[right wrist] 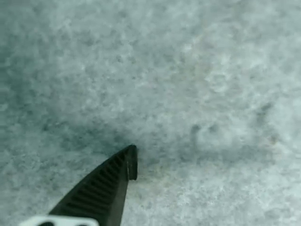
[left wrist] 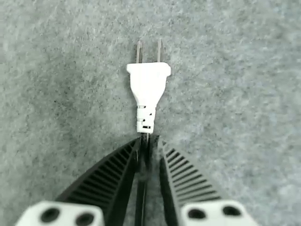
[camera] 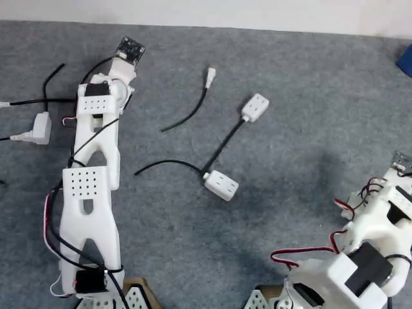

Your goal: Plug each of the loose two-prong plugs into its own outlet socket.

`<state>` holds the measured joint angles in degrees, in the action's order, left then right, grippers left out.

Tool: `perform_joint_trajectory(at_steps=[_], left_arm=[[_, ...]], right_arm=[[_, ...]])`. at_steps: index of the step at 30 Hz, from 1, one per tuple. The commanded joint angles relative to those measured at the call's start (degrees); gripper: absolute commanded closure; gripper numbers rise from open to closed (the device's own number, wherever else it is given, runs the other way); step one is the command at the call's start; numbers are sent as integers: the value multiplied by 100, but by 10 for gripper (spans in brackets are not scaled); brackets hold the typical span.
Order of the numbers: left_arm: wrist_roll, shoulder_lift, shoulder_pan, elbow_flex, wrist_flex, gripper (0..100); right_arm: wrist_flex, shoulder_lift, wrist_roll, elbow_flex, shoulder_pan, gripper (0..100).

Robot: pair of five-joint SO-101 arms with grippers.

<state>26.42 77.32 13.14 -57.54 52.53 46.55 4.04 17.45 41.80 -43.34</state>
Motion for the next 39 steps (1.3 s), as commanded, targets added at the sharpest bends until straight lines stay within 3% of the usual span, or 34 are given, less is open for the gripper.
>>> perform_joint_trajectory(at_steps=[1, 18, 22, 27, 33, 39], left_arm=[[79, 40, -13, 215, -70, 912], [44, -13, 22, -1121, 9, 979], [44, -22, -145, -2062, 923, 979], [44, -75, -769, -3934, 2998, 979], [35, -1868, -1569, -3442, 4668, 980], [-105, -2985, -2229, -2308, 4905, 980]], right_arm=[[-22, 470, -79, -251, -127, 430], [-40, 1332, -431, 22, 189, 430], [-40, 1323, -448, 22, 382, 430], [-48, 1314, -448, 303, 673, 430], [-48, 1349, -448, 593, 963, 430], [-48, 1332, -422, 602, 919, 430]])
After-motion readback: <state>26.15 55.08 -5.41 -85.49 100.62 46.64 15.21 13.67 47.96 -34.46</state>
